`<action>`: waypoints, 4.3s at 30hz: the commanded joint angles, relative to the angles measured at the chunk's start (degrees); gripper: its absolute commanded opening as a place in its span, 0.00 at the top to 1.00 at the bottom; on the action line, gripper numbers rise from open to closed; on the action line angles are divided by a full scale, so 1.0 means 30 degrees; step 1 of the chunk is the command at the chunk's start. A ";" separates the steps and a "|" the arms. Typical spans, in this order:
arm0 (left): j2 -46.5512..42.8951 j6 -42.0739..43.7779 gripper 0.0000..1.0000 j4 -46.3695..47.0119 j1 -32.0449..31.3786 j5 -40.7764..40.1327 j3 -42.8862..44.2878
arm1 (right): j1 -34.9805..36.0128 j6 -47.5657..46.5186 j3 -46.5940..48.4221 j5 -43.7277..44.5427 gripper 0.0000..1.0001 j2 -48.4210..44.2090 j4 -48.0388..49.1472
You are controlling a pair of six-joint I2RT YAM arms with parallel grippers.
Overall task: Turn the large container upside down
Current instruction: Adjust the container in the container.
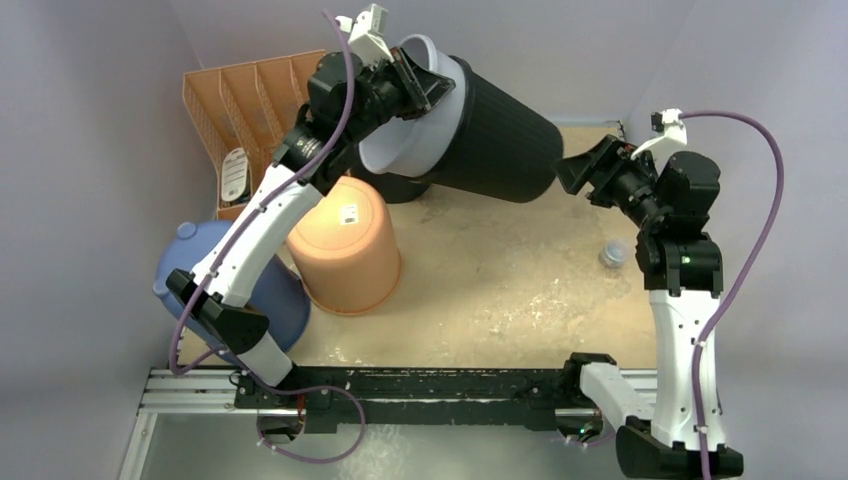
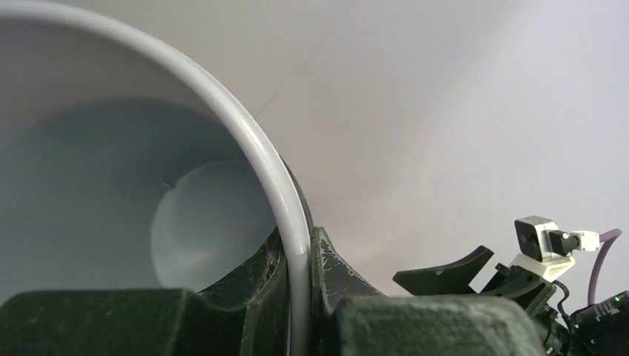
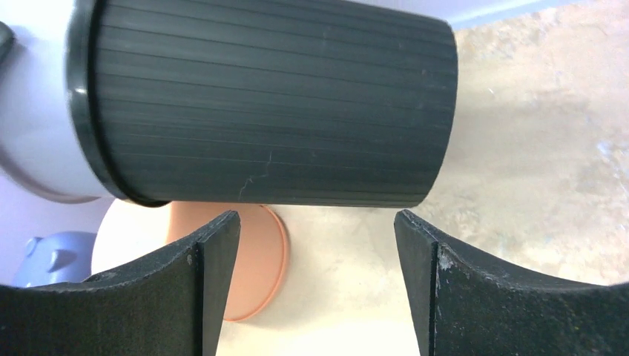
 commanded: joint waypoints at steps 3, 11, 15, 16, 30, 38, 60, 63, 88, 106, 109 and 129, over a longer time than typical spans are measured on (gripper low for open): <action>-0.1537 -0.2802 1.00 0.4953 -0.0189 -0.0605 -0.0937 | 0.0119 -0.0696 0.2240 -0.0653 0.25 0.1143 0.0851; 0.0084 0.2236 1.00 0.6216 -0.4871 -0.5264 -0.0530 | 0.0268 -0.3303 0.5961 0.4074 0.23 0.2869 -0.3722; 0.0985 0.3252 1.00 1.0296 -0.5606 -0.6097 -0.2466 | 0.0296 -0.4297 0.6350 0.5125 0.22 0.3021 -0.3861; 0.1179 0.3607 1.00 1.1435 -0.5794 -0.6324 -0.3110 | 0.0313 -0.4604 0.6431 0.5462 0.21 0.3037 -0.3847; 0.1011 1.4740 1.00 2.3402 -0.9295 -1.1001 -1.2098 | 0.0386 -0.7616 0.4961 0.6470 0.17 0.2275 -0.2042; -0.0072 1.8570 1.00 2.4430 -1.0919 -1.2458 -1.5472 | 0.0643 -0.9006 0.3888 0.1121 0.28 0.2640 -0.1780; -0.0633 1.6992 1.00 2.3352 -1.1031 -1.1039 -1.5194 | 0.9874 -0.4914 0.3704 1.0780 0.85 0.5948 -0.4036; -0.0993 1.6329 1.00 2.2947 -1.1031 -1.0436 -1.4830 | 0.9907 -0.4915 0.4059 1.1288 0.90 0.6286 -0.4494; -0.2584 1.4849 1.00 2.1115 -1.0972 -0.5741 -1.0451 | 1.1581 -0.4081 0.7708 1.1167 0.98 0.7663 -0.3989; -0.3649 1.4930 1.00 2.0904 -1.0970 -0.5215 -0.9938 | 1.2774 -0.3614 0.9520 1.2558 0.99 0.8618 -0.4770; -0.3427 1.4995 1.00 2.0753 -1.0972 -0.5231 -0.9873 | 1.3472 -0.3771 1.2910 1.2476 0.99 0.9401 -0.5817; -0.3949 1.6019 1.00 2.0186 -1.0833 -0.5676 -1.0178 | 1.1121 -0.4003 0.8968 1.0982 1.00 0.7638 -0.4394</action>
